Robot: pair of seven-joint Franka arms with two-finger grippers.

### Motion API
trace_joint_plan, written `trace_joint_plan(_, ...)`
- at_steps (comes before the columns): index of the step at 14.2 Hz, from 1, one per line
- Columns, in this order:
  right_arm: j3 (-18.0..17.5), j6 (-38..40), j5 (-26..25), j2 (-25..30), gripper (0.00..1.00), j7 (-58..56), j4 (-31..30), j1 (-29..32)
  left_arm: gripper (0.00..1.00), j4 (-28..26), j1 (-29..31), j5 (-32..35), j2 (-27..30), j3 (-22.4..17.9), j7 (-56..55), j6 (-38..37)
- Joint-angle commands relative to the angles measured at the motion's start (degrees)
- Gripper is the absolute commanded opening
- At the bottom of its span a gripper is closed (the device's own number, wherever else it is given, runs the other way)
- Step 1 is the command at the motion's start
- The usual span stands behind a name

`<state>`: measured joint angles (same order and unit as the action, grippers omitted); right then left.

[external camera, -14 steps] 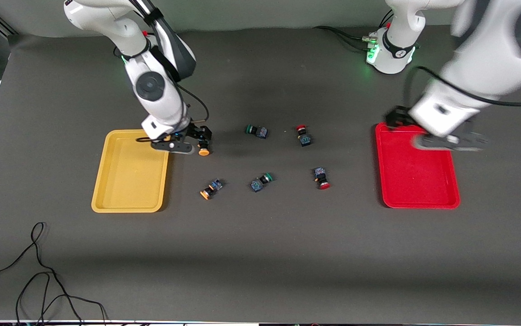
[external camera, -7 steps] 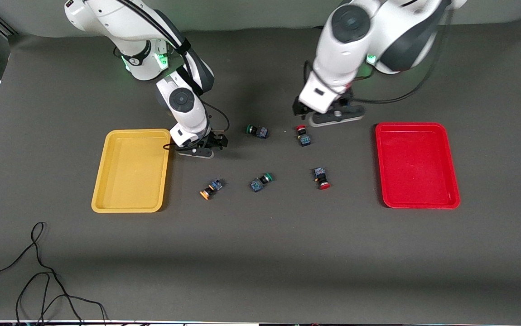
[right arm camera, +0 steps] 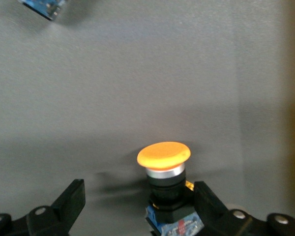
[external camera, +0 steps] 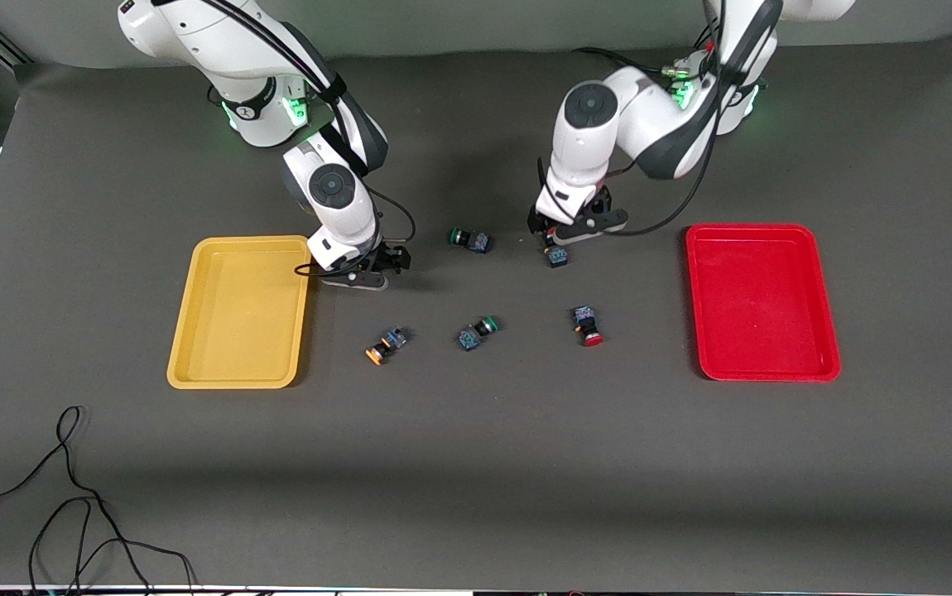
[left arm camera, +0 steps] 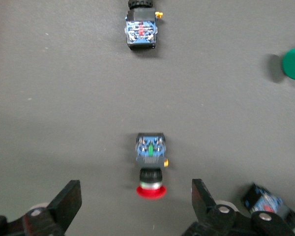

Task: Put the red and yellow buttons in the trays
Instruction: 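Grasp a yellow button with the right gripper while the left gripper grasps a red button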

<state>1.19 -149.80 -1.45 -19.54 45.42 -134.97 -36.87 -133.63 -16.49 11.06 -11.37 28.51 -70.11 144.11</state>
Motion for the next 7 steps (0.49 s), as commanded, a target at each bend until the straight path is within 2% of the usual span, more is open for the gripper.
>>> trace_joint_plan(1, 0.31, 2.32, -2.07, 2.48, 1.0, 0.98, -0.82, -0.13, 1.0, 1.43, -0.3, 7.11, -6.45, -1.17, -5.55, 4.5)
trace_joint_plan(3, 0.4, 5.56, -2.85, 3.36, 1.0, 0.98, -0.12, -0.05, 1.0, 2.75, -0.65, 9.93, -9.79, -2.58, -6.44, 6.88)
trace_joint_plan(6, 0.4, 5.93, -3.56, 2.76, 1.0, 2.12, -0.12, -0.05, 1.0, 6.52, -0.83, 10.9, -13.92, -3.54, -6.35, 6.63)
trace_joint_plan(7, 0.4, 5.75, -3.56, 2.23, 1.0, 3.17, -0.12, -0.13, 0.9, 7.14, -0.83, 11.61, -14.81, -3.89, -6.35, 6.54)
